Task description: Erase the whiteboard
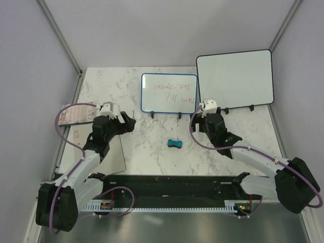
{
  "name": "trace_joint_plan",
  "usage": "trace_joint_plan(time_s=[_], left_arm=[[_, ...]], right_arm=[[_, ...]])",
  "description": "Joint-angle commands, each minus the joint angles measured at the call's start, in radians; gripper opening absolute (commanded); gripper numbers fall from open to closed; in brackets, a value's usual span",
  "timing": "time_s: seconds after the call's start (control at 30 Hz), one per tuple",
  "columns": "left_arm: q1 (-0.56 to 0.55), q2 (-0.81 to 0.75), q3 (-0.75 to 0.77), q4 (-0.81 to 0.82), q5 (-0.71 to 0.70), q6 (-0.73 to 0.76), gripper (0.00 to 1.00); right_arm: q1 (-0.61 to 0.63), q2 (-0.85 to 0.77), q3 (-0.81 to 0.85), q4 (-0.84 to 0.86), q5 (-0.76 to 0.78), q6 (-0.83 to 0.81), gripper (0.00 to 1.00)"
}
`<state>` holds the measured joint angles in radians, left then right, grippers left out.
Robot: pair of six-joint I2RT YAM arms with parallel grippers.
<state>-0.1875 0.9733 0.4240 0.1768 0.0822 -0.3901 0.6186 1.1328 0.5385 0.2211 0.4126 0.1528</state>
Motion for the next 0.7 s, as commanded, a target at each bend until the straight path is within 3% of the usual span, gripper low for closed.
trace_joint_plan(time_s=[0.0,0.03,0.27,0.37,0.67], left_arm=[[0.002,-0.08,-0.044,0.027,0.163,-0.072,0.99],[0.0,-0.088,-0.047,0.018,0.183,-0.076,0.99],[0.0,0.002,-0.019,0.021,0.281,-0.17,0.99],[-0.001,0.088,0.025,0.01,0.391,-0.145,0.99],[-0.001,0.165,0.032,0.039,0.426,-0.141,0.99]], right_arm=[[0.021,0.071,0.101,-0.144,-0.211,-0.074,0.98],[0.03,0.097,0.124,-0.169,-0.277,-0.09,0.98],[0.101,0.214,0.164,-0.189,-0.363,-0.12,0.97],[0.174,0.272,0.192,-0.197,-0.347,-0.144,0.97],[0.267,0.464,0.296,-0.248,-0.304,-0.209,0.98]])
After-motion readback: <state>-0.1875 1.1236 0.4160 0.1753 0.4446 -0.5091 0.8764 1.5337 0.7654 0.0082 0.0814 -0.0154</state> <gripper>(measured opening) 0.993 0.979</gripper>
